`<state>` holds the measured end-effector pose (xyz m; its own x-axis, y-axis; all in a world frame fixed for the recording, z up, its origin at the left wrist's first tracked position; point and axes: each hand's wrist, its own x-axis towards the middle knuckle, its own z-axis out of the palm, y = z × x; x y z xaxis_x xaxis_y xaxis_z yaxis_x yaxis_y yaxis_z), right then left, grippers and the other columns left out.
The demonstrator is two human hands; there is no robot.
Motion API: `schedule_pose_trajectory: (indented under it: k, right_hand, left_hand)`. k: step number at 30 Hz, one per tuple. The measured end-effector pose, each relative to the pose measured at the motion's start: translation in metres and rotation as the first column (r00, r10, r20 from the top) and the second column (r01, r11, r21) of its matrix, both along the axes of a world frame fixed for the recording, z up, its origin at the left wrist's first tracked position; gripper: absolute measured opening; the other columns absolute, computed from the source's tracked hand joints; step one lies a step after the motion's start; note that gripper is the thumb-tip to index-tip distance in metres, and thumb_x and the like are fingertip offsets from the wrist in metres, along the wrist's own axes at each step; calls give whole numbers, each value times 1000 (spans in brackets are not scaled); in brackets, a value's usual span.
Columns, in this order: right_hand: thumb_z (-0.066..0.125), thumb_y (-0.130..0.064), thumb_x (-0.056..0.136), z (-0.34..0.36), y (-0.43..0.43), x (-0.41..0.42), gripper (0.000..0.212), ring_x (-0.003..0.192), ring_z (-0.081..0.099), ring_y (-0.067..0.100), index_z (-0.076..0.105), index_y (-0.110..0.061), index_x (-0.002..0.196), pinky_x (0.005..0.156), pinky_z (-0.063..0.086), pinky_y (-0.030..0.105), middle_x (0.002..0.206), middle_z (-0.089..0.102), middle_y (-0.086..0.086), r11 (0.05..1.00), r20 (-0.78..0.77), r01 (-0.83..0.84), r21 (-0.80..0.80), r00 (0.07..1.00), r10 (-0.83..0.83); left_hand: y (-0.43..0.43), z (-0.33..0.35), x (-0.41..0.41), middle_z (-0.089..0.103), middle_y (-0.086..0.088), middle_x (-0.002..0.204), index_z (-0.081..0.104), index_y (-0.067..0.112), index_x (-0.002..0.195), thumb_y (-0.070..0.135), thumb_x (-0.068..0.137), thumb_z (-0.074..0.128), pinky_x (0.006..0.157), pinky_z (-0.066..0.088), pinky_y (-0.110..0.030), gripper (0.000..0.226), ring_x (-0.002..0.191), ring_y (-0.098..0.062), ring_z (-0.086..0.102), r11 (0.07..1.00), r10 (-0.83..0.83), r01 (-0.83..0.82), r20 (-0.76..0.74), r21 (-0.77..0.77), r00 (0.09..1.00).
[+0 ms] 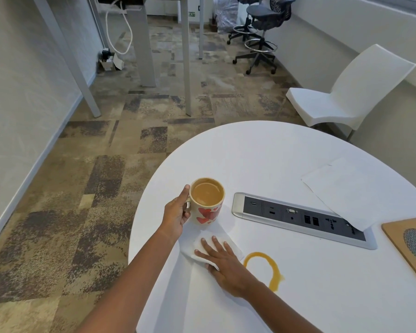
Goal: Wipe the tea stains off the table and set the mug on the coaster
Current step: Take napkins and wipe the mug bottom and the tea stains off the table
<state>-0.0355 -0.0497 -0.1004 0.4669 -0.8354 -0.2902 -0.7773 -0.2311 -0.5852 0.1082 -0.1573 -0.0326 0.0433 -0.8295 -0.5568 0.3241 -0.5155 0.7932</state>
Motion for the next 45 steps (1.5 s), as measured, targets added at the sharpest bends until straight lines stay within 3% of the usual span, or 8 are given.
schedule_pose_trajectory:
  k: [5,9,12,17,25,29,34,45]
  right_hand:
    - [-8,-65,75,6,6,3,83,134,-22,8,21,-30,145,111,-15,30,158,1,-6,999,-14,-2,34,1000,2]
    - [22,-29,100,13,16,3,45,136,-20,8,23,-30,145,114,-14,32,158,1,-6,996,-35,-17,89,999,20]
    - [7,-53,90,17,29,4,61,136,-20,9,25,-30,144,113,-15,32,158,3,-6,994,-14,-38,102,999,40]
    - [25,-23,100,32,35,3,43,146,-8,17,29,-27,143,120,-9,40,158,6,-6,981,9,-33,189,999,32]
    - [27,-46,97,51,43,-9,47,146,7,17,24,-40,143,119,7,37,158,5,-11,878,108,100,468,980,-169]
    - [31,-44,96,63,46,-22,46,133,32,9,34,-33,140,111,25,28,148,31,-14,856,256,130,501,922,-290]
    - [49,-44,74,87,44,-56,34,69,62,-1,62,-19,94,67,51,15,79,69,-11,722,455,276,634,622,-637]
    - [48,-29,85,89,44,-124,42,79,73,23,57,-3,116,64,61,34,89,76,10,468,465,344,814,97,-880]
  left_hand:
    - [1,-2,-6,31,2,54,42,21,62,41,84,59,34,28,-9,35,52,-10,25,1000,-15,15,5,12,1000]
    - [2,-3,-10,27,1,59,39,21,61,39,86,58,31,28,-8,37,52,-10,24,1000,-21,21,-3,1,1000]
    - [2,-3,-13,27,1,60,37,21,60,40,86,58,32,29,-9,38,53,-10,25,1000,-21,21,-14,6,1000]
    - [4,-3,-18,27,1,60,38,20,60,40,85,59,32,29,-9,38,53,-11,25,1000,-18,18,-14,16,1000]
    - [13,-6,-22,28,1,60,37,21,60,41,86,58,36,30,-10,38,54,-11,27,998,-45,45,3,34,999]
    - [18,-8,-23,28,1,60,38,21,61,41,86,57,35,29,-10,37,53,-10,26,998,-47,48,-5,44,999]
    - [24,-11,-24,28,1,60,36,21,60,39,87,58,33,30,-9,39,52,-10,27,998,-22,24,-33,56,999]
    - [36,-8,-27,31,0,62,44,21,62,40,86,57,56,30,-19,34,56,-11,30,998,-9,10,-16,62,1000]
